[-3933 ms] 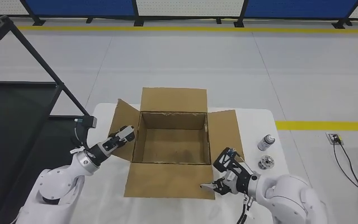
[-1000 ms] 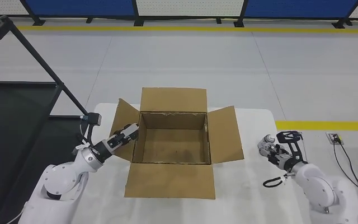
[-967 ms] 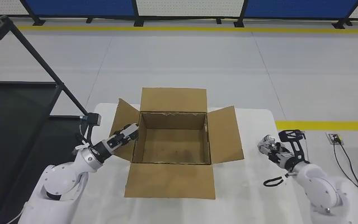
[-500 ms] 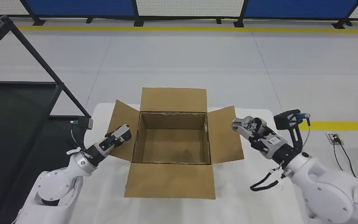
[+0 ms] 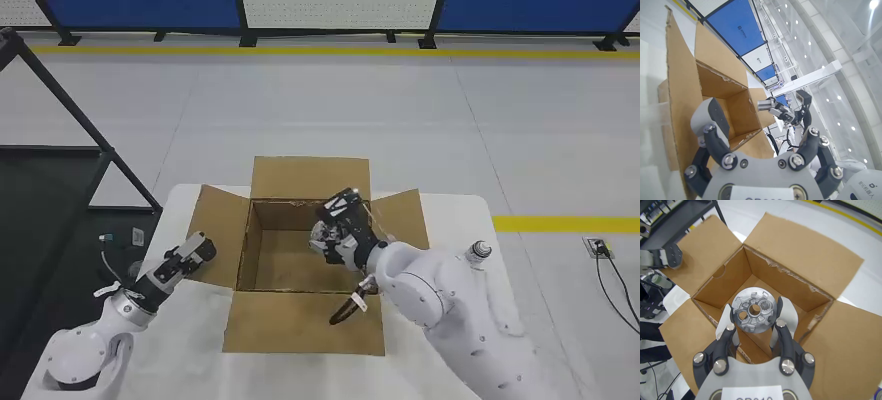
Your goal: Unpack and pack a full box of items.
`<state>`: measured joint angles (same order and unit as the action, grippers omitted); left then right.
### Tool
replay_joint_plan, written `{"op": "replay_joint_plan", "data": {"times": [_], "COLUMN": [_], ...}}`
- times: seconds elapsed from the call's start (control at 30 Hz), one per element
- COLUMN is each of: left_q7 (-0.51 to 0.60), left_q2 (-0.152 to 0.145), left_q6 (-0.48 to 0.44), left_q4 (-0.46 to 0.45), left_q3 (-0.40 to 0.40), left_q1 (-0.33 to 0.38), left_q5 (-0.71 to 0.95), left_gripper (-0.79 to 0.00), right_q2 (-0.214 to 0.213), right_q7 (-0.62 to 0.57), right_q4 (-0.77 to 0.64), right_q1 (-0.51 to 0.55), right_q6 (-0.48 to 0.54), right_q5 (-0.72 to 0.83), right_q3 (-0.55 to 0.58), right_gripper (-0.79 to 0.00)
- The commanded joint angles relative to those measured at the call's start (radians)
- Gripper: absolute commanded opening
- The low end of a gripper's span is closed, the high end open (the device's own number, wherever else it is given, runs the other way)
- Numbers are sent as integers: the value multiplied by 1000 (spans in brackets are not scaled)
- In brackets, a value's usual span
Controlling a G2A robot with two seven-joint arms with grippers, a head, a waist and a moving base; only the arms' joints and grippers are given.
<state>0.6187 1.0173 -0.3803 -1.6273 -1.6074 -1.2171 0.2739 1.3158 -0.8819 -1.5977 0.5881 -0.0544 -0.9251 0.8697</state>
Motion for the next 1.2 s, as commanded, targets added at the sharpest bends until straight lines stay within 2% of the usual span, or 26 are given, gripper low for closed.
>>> {"op": "replay_joint_plan", "data": {"times": [0.0, 0.2, 0.57, 0.77, 0.93, 1.17], "left_q7": [-2, -2, 10, 19, 19, 6], "left_q2": [-1, -2, -2, -1, -2, -1], "left_q6": [-6, -17, -11, -8, -9, -14], "left_q4": [-1, -6, 4, 3, -3, -7], "left_q3": [-10, -36, -39, -23, -27, -36], "left_q1": [-13, -43, -45, -28, -33, -59], "left_q5": [5, 20, 26, 17, 13, 18], "left_gripper": [0, 0, 0, 0, 0, 0], "right_q2": [29, 127, 127, 133, 188, 282], "right_q7": [24, 79, 79, 92, 104, 169], "right_q4": [129, 436, 436, 448, 558, 751], "right_q1": [-72, -214, -214, -175, -211, -273], "right_q6": [-26, -57, -57, -67, -101, -66], "right_q5": [-8, 73, 73, 5, -47, -19], "right_q3": [-82, -235, -235, -254, -336, -403], "right_gripper": [-785, -785, -785, -785, -785, -785]}}
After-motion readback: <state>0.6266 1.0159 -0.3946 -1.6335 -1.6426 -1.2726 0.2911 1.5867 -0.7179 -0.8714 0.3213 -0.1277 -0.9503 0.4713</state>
